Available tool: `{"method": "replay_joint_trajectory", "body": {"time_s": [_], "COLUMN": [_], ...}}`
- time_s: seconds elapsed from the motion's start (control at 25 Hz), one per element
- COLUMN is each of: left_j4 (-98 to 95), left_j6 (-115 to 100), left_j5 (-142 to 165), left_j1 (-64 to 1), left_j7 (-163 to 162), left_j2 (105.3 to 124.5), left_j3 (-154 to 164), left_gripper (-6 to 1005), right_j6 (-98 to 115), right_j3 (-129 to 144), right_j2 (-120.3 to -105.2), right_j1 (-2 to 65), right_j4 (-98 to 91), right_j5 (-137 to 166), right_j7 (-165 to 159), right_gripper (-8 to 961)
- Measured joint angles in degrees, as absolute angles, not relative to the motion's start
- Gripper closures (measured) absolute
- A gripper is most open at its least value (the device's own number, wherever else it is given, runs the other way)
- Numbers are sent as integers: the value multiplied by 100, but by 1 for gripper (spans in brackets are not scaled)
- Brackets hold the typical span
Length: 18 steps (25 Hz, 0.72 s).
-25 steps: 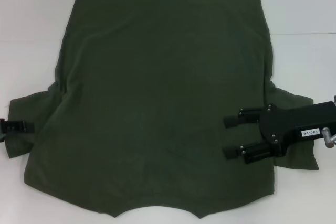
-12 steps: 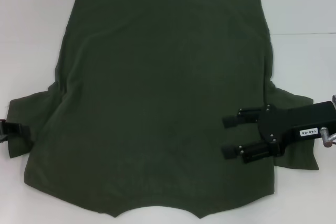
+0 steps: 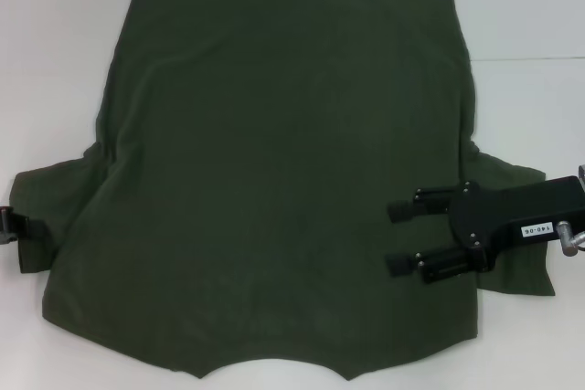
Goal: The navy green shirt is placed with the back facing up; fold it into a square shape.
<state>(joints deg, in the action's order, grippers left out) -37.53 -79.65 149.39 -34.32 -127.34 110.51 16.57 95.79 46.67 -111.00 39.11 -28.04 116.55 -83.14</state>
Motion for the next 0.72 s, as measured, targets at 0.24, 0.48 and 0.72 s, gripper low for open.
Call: {"method": "replay_joint_trajectory", "body": {"time_s": [0.24, 0.48, 0.72], "left_j4": [-3869, -4199, -4233], "left_j6": [-8117, -8720, -8842], "left_j5": [14966, 15447, 15940], "left_j1": [-3500, -3950, -4561], "left_j7": [-12699, -12733, -12945], "left_j2": [10958, 10605, 10356], "left_j3": [1665, 1661, 1962], "left_gripper": [995, 996, 995], "right_j6": [9579, 9576, 9568], "right_j3": [4639, 4624, 4619], "right_j2": [-11100, -11100, -11097], "right_j1": [3902, 3881, 3838], "right_j4": [-2804, -2809, -2806], "right_j5": [11655, 11654, 11654], "right_j7": [-8315, -8314, -8303], "right_gripper": [39, 39, 39]}}
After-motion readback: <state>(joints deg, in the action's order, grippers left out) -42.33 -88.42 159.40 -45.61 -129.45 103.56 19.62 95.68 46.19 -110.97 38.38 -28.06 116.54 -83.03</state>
